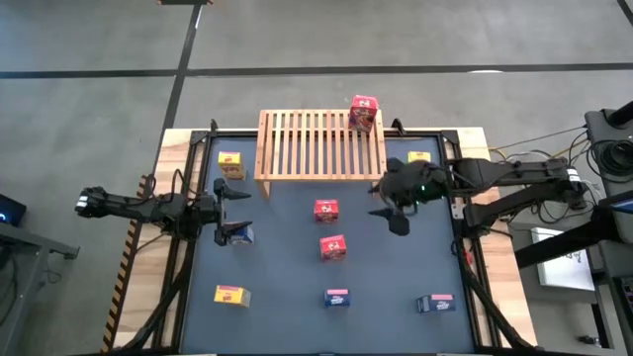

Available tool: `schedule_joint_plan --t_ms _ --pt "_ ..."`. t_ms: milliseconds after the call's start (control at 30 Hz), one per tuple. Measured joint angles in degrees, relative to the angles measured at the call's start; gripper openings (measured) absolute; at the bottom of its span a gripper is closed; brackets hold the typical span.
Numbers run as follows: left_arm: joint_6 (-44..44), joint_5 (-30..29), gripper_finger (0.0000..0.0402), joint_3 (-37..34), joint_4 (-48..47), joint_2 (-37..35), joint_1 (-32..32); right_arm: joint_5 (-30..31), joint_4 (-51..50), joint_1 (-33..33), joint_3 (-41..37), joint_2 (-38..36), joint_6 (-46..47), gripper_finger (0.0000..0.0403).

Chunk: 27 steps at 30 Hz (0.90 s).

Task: Stack cereal on shelf
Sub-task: Put the top blue cereal box on the shelf

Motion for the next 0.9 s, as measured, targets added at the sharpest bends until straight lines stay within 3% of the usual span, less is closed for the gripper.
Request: schedule_joint_plan --t_ms 200,333,533,733,900 --pt "0.00 -0.01 0.0359 -0.02 0.01 0.01 0.01 0.48 -0.73 5.92 -3.27 0.00 3.72 0.0263" --pt "-0.01 0.00 0.0359 -0.02 0.00 0.01 0.02 0.48 4.36 9.10 -7.83 0.00 4.40 0.0260" --pt "-0.01 0.00 0.0359 -0.02 0.00 0.00 0.01 0.54 22.98 14.29 -18.21 0.00 3.56 0.0258" --pt "0.00 -0.01 0.0359 0.00 0.01 -0.01 0.00 0.57 45.44 15.93 -27.58 0.00 -3.02 0.0256" --pt "0.01 -0.02 0.0359 -0.02 0.00 0.01 0.02 0.68 50.91 15.65 -28.67 -0.02 -7.93 0.0254"
